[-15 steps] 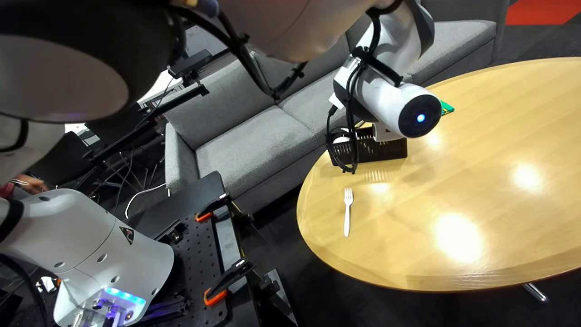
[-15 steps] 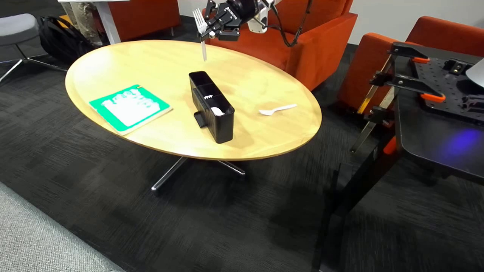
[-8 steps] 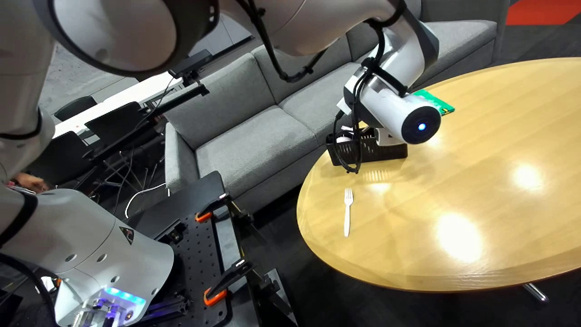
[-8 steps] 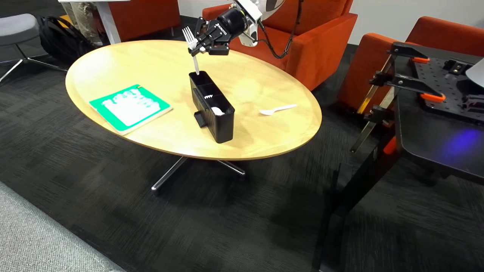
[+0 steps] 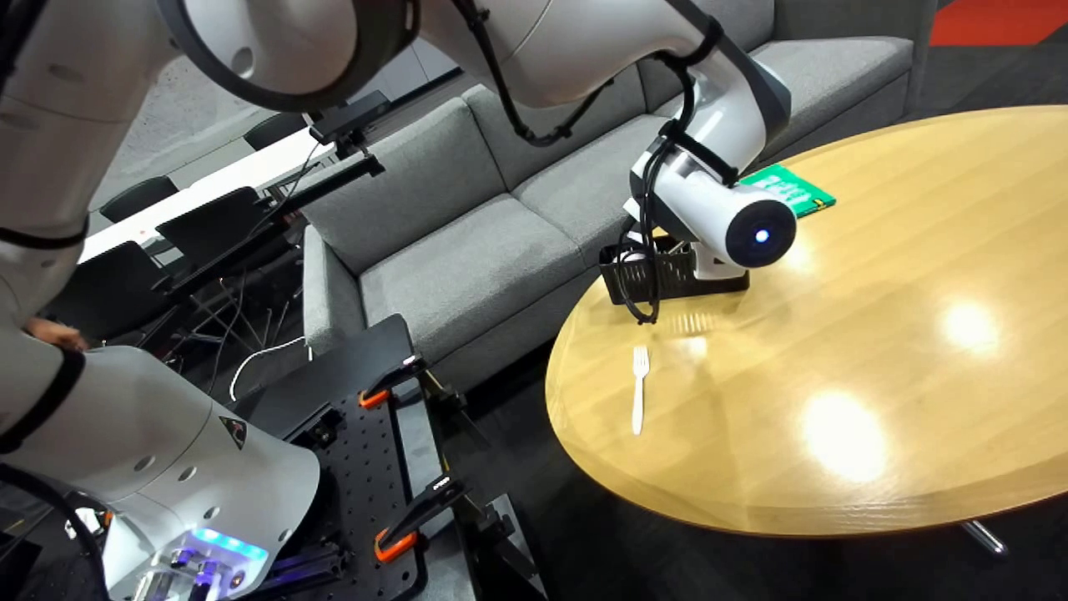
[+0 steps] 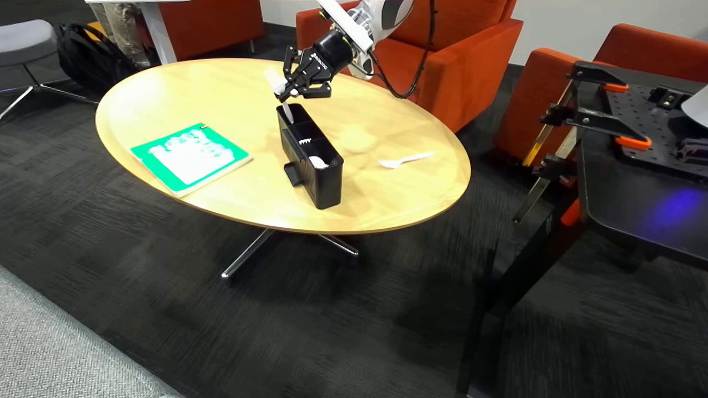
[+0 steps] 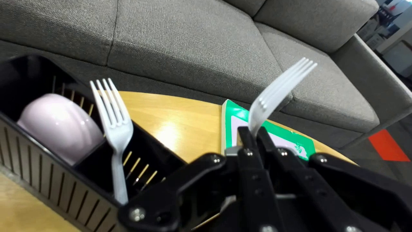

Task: Put the white fork in the cutlery box

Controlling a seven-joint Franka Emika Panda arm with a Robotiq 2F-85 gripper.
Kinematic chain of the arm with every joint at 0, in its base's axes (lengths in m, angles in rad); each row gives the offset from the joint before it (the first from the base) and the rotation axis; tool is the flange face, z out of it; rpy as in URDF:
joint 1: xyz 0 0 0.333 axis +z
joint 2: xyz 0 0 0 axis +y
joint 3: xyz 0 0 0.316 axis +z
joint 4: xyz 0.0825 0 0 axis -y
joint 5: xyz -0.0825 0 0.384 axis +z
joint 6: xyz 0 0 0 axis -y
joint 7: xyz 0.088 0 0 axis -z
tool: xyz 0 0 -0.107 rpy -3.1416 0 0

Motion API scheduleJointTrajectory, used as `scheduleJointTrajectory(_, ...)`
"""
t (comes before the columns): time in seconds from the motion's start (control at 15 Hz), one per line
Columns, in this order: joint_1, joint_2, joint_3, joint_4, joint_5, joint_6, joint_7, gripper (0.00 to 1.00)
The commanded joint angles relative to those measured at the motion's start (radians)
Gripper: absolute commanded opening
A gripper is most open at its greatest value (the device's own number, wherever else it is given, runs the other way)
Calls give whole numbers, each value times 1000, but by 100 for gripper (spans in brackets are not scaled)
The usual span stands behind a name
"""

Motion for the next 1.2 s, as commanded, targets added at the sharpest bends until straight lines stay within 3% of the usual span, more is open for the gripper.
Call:
scheduleJointTrajectory(0.0, 43, 21, -49, 31, 43, 9, 30, 32)
scheduleJointTrajectory(0.33, 60, -8, -73, -1, 63, 20, 14, 68)
scheduleJointTrajectory(0.6, 83, -110, -97, -102, 31, 55, -10, 98)
scheduleJointTrajectory(0.73, 104, -175, -119, -163, 3, 69, -19, 100)
scheduleJointTrajectory(1.13, 190, -429, -194, -414, -248, 100, -8, 100)
